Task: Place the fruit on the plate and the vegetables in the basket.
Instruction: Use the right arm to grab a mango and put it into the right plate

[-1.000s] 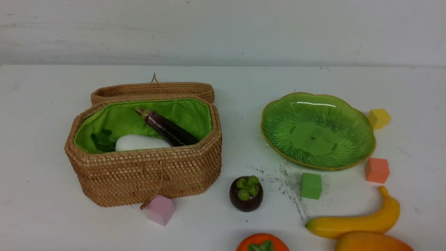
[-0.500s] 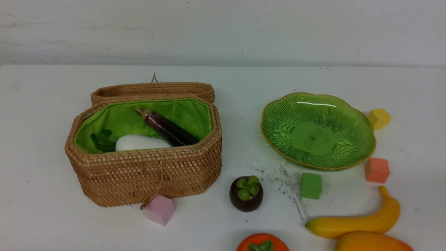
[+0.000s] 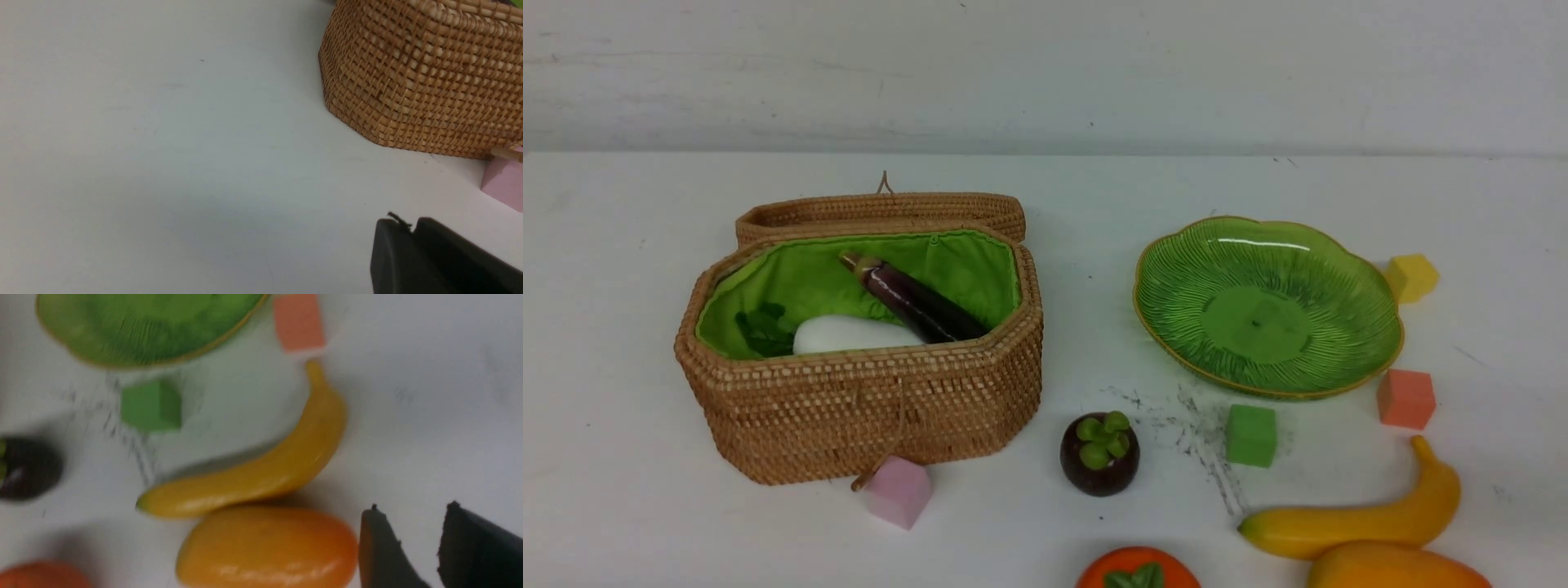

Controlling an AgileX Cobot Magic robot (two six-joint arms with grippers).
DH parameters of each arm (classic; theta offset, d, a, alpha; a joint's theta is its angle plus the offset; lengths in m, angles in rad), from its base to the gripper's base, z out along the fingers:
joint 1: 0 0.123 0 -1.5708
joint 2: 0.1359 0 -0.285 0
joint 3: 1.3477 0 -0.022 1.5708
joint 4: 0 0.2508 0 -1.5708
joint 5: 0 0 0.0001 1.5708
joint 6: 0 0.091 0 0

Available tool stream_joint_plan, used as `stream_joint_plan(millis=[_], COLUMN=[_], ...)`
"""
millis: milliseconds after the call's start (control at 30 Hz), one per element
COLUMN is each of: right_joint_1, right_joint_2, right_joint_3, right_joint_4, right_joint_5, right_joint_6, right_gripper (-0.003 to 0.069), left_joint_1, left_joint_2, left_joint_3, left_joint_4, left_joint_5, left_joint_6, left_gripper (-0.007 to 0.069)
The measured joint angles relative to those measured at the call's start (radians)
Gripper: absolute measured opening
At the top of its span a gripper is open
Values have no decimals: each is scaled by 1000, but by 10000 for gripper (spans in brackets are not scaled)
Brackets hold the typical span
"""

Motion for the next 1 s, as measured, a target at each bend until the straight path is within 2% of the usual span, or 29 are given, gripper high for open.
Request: stream_joint_plan(millis=[100, 167, 200, 233, 333, 467, 567, 633, 667, 700, 800, 833, 1000], right_joint_1=[29, 33, 35, 37, 38, 48, 120, 141, 185, 219, 273, 313, 370], right_joint_2=[72, 109, 109, 140, 187, 222, 241, 247, 255, 268, 293, 325, 424], right_joint_3=[-57, -84, -87, -106, -121, -121, -121, -121, -121, -121, -121, -121, -122], right_joint_4=[168, 246, 254, 308, 371, 371, 289, 262, 215, 163, 81, 10, -100], right_joint_5=[141, 188, 192, 219, 249, 273, 263, 257, 241, 221, 192, 171, 97], right_joint_6=[-263, -411, -411, -524, -640, -683, -704, -707, -721, -726, -729, -729, -729], right_gripper=[243, 243, 243, 248, 281, 364, 535, 573, 635, 664, 678, 673, 633], left_joint_1=[0, 0, 0, 0, 0, 0, 0, 0, 0, 0, 0, 0, 0], left_joint_2=[0, 0, 0, 0, 0, 0, 0, 0, 0, 0, 0, 0, 0], left_joint_3=[0, 0, 0, 0, 0, 0, 0, 0, 0, 0, 0, 0, 0], left_joint_4=[0, 0, 0, 0, 0, 0, 0, 0, 0, 0, 0, 0, 0], left_joint_5=[0, 0, 0, 0, 0, 0, 0, 0, 0, 0, 0, 0, 0], left_joint_6=[0, 0, 0, 0, 0, 0, 0, 0, 1, 1, 1, 1, 1], left_gripper=[62, 66, 66, 70, 74, 76, 81, 82, 84, 86, 90, 92, 92])
